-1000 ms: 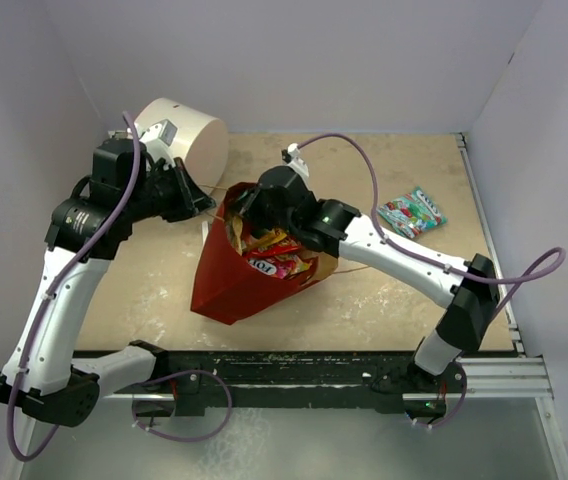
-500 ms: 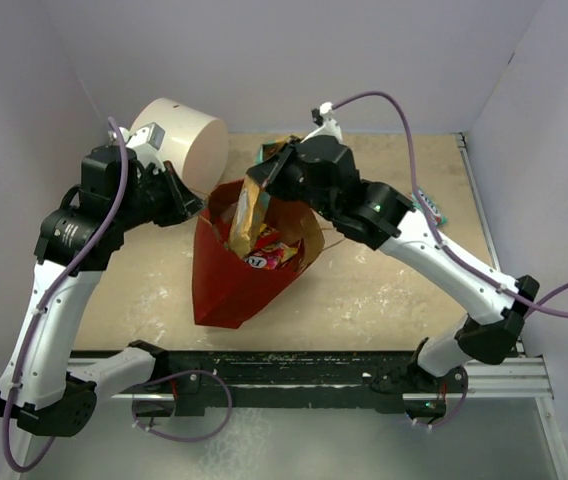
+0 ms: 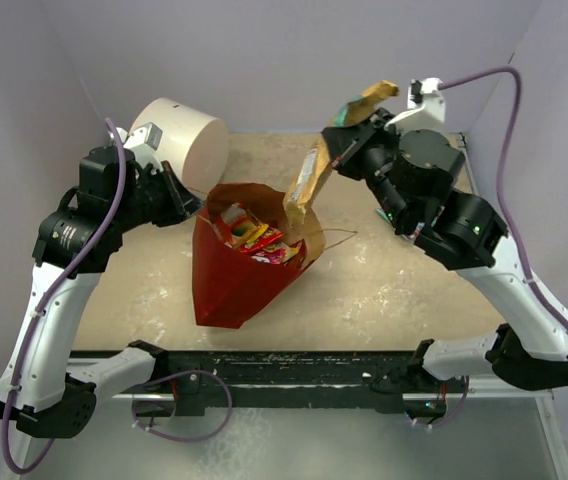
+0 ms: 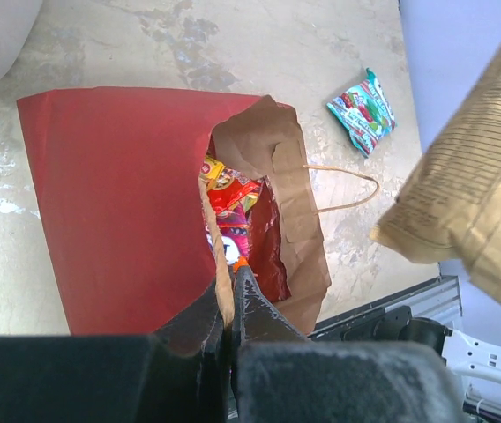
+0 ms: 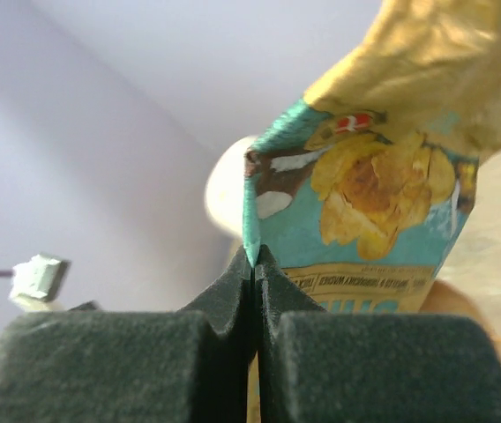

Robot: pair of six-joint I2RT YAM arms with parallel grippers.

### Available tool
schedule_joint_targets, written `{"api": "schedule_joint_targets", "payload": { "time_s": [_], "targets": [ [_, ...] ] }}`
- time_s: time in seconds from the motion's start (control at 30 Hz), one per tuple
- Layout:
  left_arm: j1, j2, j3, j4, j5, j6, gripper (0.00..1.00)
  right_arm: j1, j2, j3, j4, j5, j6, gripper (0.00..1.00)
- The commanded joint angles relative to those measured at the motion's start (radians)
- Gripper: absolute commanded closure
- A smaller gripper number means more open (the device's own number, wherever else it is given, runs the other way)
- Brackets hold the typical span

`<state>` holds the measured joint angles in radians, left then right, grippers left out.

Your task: Take the snacks out of the paper bag

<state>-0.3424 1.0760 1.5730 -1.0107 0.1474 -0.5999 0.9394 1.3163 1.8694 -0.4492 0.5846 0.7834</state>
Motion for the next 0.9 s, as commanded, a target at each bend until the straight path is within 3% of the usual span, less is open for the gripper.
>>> {"api": "schedule_joint_targets", "payload": {
  "time_s": [0.0, 0.2, 0.27, 0.47, 0.63, 0.87],
  "targets": [
    [0.006, -0.017, 0.019, 0.037, -0.016, 0.026, 1.0, -0.007, -0.073, 0.015, -0.013, 0.296, -0.185, 1.0],
    [0.006, -0.019, 0.027, 0.019, -0.014, 0.054, 1.0, -0.045, -0.131, -0.055, -0.083, 0.576, -0.326, 1.0],
    [0.006, -0.019, 0.028, 0.014, -0.013, 0.065, 1.0, -0.12, -0.145, -0.072, -0.153, 0.562, -0.303, 1.0],
    [0.006, -0.019, 0.031, 0.013, 0.0, 0.09, 1.0, -0.289, -0.175, -0.195, -0.469, 0.471, 0.005, 1.0],
    [0.006, -0.022, 0.035, 0.021, 0.012, 0.104, 1.0, -0.379, -0.208, -0.398, -0.838, 0.379, 0.543, 1.0],
    [0.006, -0.035, 0.039, 0.024, 0.017, 0.125, 1.0, -0.434, -0.423, -0.721, -0.844, 0.18, 0.776, 1.0]
  ]
}}
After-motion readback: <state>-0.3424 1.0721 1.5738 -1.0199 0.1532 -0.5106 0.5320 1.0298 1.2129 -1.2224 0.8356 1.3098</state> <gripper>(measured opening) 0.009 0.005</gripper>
